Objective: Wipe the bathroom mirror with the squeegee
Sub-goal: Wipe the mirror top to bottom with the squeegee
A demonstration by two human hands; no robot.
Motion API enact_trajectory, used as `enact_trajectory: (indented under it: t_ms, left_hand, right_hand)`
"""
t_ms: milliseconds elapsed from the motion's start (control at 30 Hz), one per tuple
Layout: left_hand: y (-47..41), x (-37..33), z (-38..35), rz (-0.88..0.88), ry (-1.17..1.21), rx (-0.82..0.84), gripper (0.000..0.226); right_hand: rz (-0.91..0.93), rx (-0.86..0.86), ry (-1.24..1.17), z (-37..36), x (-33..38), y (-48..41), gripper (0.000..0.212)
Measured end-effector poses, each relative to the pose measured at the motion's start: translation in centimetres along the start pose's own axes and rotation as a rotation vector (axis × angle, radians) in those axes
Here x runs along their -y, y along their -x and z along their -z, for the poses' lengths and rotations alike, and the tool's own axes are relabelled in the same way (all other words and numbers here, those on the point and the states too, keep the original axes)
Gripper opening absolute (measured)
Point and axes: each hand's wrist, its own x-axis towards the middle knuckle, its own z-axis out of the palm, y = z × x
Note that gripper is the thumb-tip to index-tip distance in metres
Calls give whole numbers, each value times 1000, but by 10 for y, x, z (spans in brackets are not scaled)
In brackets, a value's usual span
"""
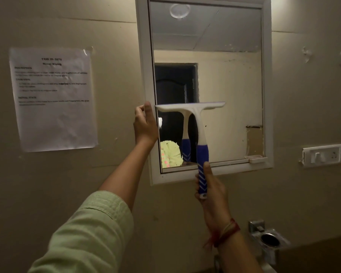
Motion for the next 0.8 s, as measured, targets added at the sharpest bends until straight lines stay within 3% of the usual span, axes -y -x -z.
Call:
enact_trajectory:
  t_ms: [167,300,433,533,600,733,800]
  left_hand:
    - [1,-1,0,-2,-19,-13,45]
    - [-1,-1,0,-9,-22,-26,45]
    - [-1,-1,0,-6,-29,-10,45]
    - [0,-1,0,-2,-17,-6,46]
    - [0,-1,1,-11,-29,-15,46]
    - [-2,1,0,-6,-35,-21,45]
    - [-2,1,-1,-4,-34,-24,44]
  right_hand:
    - [-47,11,4,1,-5,0,51]
    - [-61,-60,16,13,-29,11,85]
    - [-35,-16,15,9,-12,3,50]
    - [-32,12,6,2,-2,-4,45]
    - [-73,12,-10,2,-11,0,52]
    - [-107,-32,-28,15,-46,18,90]
    - [-101,-37,-49,18,-52,19,93]
